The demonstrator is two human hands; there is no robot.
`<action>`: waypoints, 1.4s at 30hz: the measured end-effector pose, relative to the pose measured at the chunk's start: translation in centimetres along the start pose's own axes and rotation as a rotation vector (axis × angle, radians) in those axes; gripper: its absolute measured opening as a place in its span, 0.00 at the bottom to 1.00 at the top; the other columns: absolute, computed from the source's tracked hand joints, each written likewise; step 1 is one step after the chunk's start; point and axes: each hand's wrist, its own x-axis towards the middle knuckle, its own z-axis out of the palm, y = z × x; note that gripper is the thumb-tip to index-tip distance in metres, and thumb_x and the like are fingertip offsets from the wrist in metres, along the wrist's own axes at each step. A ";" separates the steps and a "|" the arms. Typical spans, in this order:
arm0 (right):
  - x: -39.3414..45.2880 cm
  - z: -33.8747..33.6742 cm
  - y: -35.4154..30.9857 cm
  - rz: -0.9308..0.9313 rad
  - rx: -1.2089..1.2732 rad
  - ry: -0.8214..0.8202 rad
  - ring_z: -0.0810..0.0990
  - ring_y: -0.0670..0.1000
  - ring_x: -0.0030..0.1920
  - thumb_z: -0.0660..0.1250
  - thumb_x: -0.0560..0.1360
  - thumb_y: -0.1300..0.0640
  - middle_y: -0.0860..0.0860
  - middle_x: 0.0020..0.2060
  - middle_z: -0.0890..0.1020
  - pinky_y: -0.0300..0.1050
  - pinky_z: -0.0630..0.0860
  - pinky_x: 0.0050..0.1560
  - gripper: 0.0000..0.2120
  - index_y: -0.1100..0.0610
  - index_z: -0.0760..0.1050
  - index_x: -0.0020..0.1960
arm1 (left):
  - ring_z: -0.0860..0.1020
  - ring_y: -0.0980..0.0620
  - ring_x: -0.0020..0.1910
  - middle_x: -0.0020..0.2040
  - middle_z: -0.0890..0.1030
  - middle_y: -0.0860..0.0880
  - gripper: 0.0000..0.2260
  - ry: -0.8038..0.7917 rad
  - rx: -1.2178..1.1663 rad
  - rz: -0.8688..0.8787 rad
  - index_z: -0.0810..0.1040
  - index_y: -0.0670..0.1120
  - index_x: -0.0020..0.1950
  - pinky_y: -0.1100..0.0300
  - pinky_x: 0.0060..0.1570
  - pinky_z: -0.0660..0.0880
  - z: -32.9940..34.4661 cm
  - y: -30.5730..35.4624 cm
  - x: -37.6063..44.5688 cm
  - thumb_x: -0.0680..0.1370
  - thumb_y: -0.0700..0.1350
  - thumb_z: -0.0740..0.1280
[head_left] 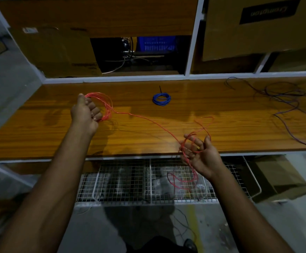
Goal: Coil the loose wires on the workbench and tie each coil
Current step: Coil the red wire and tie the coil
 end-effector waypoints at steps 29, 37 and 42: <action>-0.4 -8.5 -3.4 -0.031 0.479 0.395 0.63 0.41 0.19 0.55 0.84 0.59 0.50 0.35 0.74 0.32 0.59 0.18 0.10 0.57 0.73 0.48 | 0.57 0.57 0.24 0.26 0.61 0.54 0.20 0.033 -0.205 0.137 0.66 0.51 0.33 0.63 0.23 0.52 1.4 4.0 0.2 0.85 0.54 0.54; -0.7 -4.5 -2.8 -0.114 0.492 0.171 0.82 0.49 0.53 0.56 0.83 0.61 0.69 0.55 0.79 0.30 0.71 0.26 0.15 0.53 0.74 0.67 | 0.59 0.57 0.23 0.26 0.62 0.54 0.18 0.019 -0.054 0.131 0.67 0.51 0.37 0.63 0.22 0.54 3.1 1.3 -1.2 0.85 0.55 0.54; -0.4 -2.0 -2.4 -0.057 0.376 0.020 0.81 0.45 0.44 0.56 0.84 0.59 0.66 0.66 0.76 0.34 0.78 0.29 0.15 0.55 0.73 0.67 | 0.60 0.56 0.24 0.27 0.64 0.54 0.18 -0.075 0.148 0.091 0.68 0.50 0.38 0.61 0.24 0.56 4.1 -3.3 -4.0 0.84 0.57 0.53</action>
